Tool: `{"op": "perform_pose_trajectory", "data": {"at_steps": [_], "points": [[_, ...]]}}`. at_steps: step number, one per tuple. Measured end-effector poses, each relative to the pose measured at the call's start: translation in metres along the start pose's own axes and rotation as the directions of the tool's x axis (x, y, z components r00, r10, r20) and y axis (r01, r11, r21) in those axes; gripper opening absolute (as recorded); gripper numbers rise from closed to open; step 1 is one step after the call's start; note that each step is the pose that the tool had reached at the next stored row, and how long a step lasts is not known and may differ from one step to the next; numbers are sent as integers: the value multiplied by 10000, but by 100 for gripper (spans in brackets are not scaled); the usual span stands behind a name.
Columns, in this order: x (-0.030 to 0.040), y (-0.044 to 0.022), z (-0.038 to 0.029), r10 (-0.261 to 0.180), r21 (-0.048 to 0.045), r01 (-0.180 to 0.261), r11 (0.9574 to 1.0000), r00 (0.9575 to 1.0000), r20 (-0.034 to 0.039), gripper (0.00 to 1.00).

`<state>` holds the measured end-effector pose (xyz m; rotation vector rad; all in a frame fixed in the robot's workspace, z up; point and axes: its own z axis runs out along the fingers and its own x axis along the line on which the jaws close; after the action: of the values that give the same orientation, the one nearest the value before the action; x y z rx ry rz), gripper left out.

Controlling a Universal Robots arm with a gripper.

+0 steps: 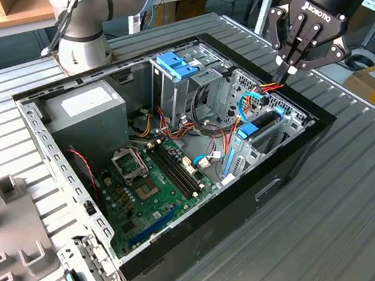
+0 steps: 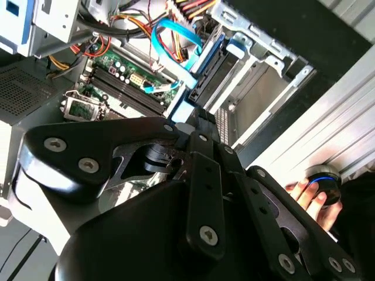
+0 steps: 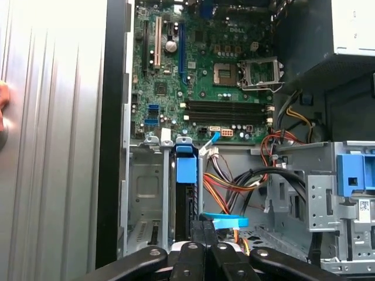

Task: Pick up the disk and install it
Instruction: 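Insert the disk into the insertion slot, then insert the first disk wire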

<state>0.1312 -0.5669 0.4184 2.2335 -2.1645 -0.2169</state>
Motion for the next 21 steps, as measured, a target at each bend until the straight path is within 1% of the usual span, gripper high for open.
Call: {"op": "perform_pose_trajectory", "data": {"at_steps": [1, 2, 16, 17, 18, 19, 21], "points": [[-2, -47, -1, 2, -46, -2, 10000, 10000, 0, 10], [-2, -63, -1, 3, -63, -3, 10000, 10000, 1, 10], [-1, -68, -2, 3, -65, -3, 10000, 10000, 1, 10], [-1, -68, -2, 3, -65, -3, 10000, 10000, 1, 11], [-1, -68, -2, 3, -65, -3, 10000, 10000, 1, 23], [-1, -68, -2, 3, -65, -3, 10000, 10000, 1, 23], [-1, -69, -2, 3, -65, -3, 10000, 10000, 1, 35]]}}
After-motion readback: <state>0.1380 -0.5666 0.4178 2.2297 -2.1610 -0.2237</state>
